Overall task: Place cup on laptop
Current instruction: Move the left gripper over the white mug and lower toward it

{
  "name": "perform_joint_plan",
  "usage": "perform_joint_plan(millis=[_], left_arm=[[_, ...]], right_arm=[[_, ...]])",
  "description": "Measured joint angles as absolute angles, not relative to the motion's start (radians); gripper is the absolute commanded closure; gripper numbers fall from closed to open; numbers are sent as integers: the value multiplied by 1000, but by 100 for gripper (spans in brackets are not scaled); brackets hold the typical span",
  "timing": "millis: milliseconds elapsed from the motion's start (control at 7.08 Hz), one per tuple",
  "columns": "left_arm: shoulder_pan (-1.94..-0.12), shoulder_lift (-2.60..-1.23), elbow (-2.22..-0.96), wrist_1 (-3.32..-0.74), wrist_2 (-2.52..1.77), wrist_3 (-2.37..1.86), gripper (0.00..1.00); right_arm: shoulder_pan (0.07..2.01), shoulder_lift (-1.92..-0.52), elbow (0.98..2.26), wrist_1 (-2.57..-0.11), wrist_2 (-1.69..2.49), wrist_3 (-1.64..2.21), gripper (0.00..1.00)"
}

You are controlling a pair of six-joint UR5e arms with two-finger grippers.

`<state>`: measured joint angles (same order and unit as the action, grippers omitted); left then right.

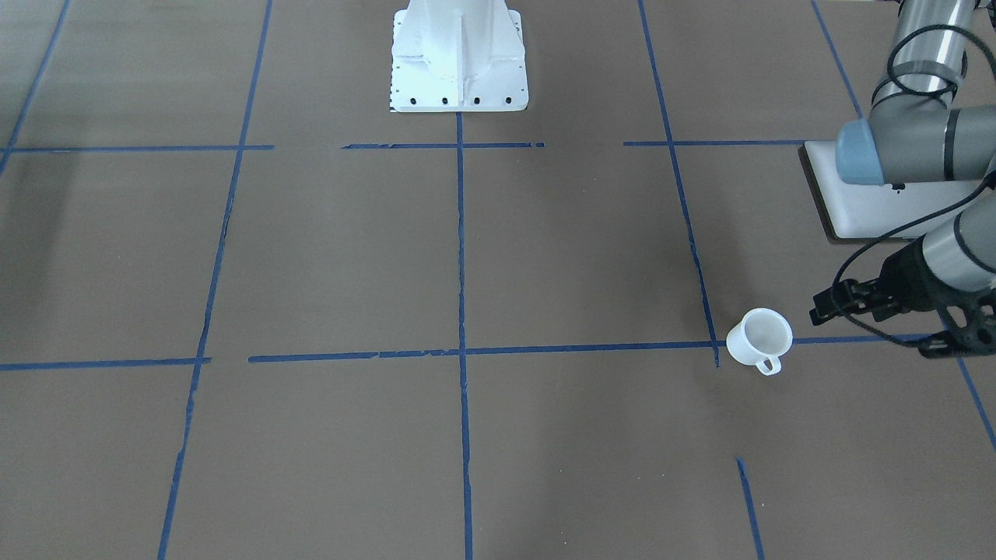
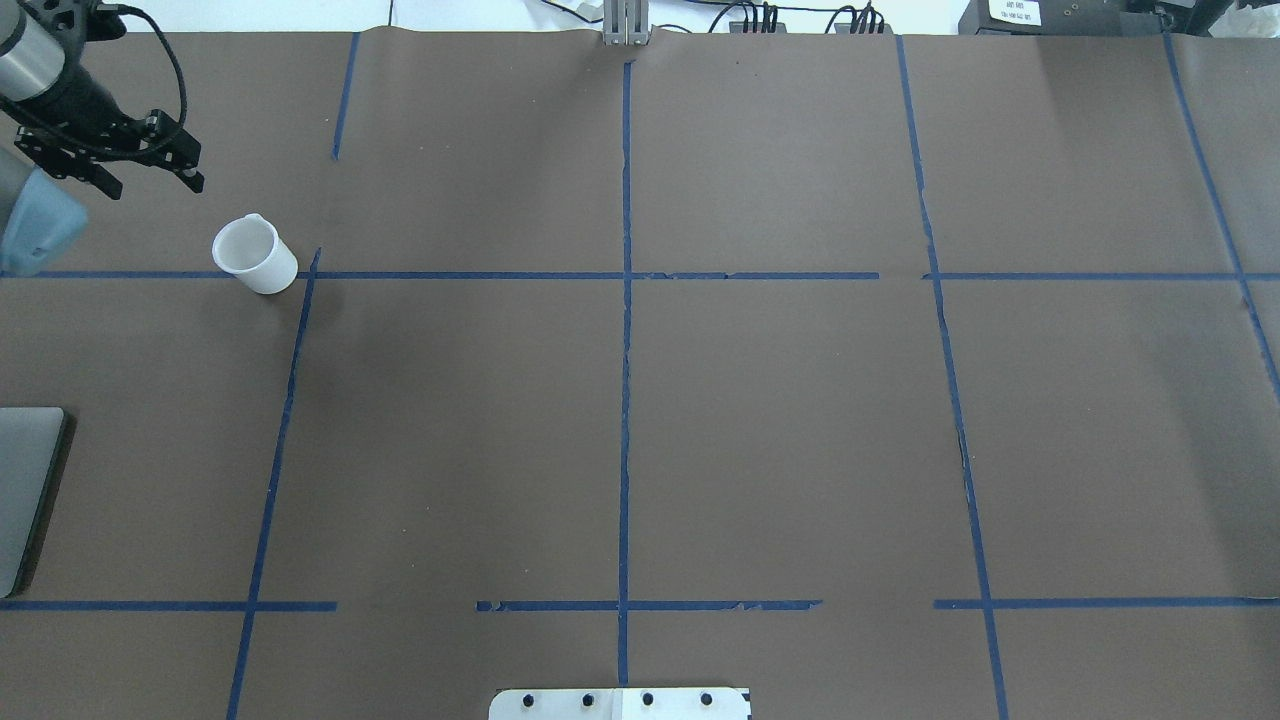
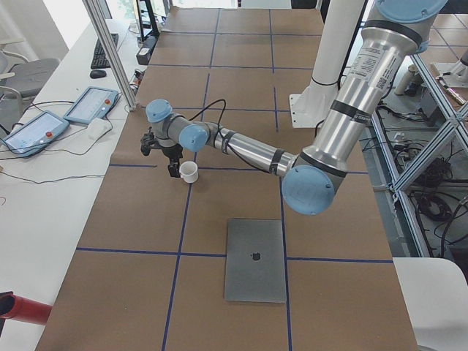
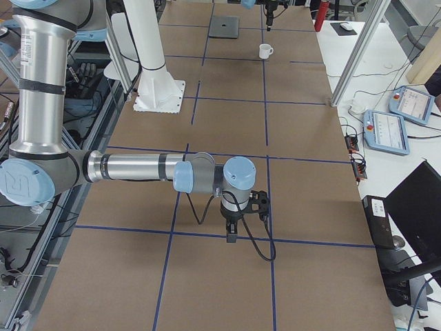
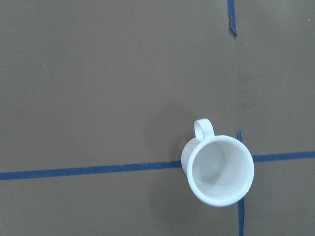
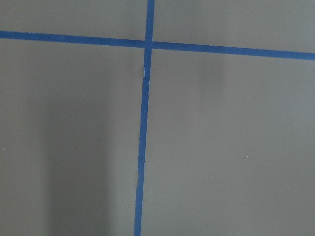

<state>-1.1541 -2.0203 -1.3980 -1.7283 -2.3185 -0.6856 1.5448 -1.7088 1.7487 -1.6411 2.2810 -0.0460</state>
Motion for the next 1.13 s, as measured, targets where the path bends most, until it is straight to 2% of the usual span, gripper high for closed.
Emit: perform_joint_plan(millis=[424,565,847,988,1129], left_arm=[[-1105,-2111,-1177,-1951,-2302,-938,0],[-1074,-2119,-1155,-1974,-2299,-964,0],[-1029,-2121,-1143,-1986,-2269,-981,8],[-1019,-2120,-1141,-1987,-2251,-982,22],[-1016,-2119,-1141,-1988,-2244,-982,63]], right_arm=[[1545,-1709,1749,-1640,2281,-46,0],[1545,-1709,1749,-1640,2281,-46,0],[1545,-1709,1749,-1641,2281,-46,0],[1545,-1709,1749,-1641,2281,-46,0],[1545,-1709,1749,-1641,2281,-46,0]])
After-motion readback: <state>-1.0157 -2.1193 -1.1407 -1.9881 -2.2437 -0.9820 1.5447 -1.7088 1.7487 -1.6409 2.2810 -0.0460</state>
